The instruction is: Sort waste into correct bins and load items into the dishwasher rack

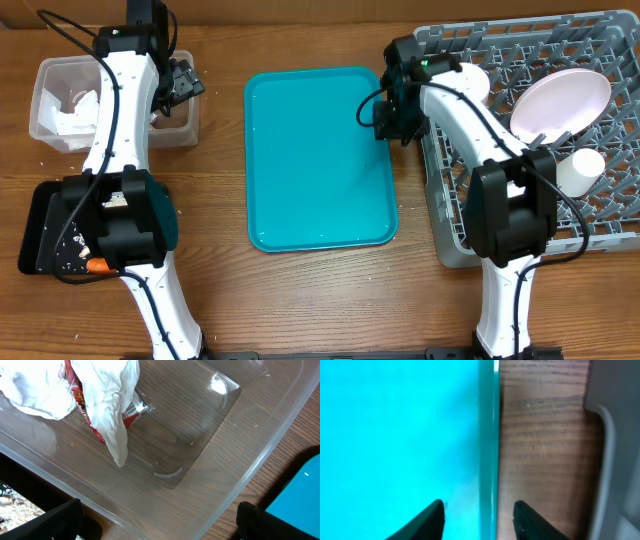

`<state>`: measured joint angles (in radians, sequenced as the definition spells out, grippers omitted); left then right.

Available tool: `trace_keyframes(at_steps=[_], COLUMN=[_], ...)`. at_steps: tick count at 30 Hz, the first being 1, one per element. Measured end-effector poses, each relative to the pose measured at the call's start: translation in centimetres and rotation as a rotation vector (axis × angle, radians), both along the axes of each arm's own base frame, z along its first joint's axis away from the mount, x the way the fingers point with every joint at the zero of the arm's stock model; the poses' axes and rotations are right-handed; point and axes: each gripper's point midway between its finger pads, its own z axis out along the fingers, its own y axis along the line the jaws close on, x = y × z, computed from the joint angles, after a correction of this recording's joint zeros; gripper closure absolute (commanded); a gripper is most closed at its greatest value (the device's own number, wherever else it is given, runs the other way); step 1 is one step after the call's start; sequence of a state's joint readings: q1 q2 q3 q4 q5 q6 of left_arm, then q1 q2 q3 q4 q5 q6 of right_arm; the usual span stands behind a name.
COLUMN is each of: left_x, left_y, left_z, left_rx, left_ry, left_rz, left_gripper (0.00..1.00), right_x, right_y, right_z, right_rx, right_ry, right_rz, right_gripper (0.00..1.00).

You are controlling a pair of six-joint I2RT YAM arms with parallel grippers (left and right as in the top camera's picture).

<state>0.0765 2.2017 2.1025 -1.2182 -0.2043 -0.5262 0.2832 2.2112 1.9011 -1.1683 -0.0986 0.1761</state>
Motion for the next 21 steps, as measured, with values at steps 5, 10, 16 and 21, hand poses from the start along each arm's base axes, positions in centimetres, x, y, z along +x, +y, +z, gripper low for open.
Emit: trace_keyframes(at_steps=[5,10,16,21], left_x=[0.0,0.0,0.0,0.0], left_y=[0.0,0.0,0.0,0.0], left_z=[0.0,0.0,0.0,0.0], left_rx=[0.0,0.0,0.0,0.0], left_ry=[0.0,0.0,0.0,0.0], left_rz=[0.0,0.0,0.0,0.0], left_gripper=[0.0,0.0,0.0,0.0], right_x=[-0.2,-2.9,-8.0,-10.2], right_y=[0.4,0.0,-2.8,-4.4], right_z=[5.7,13.4,17.7,17.5], right_rx=[0.044,0.092,0.014,-0.081], right_ry=[-0.049,-0.125,-0.107,-0.05], right_rz=[-0.056,-0.104,-0.202,-0.259], right_gripper=[0.43,0.38,0.36,0.36])
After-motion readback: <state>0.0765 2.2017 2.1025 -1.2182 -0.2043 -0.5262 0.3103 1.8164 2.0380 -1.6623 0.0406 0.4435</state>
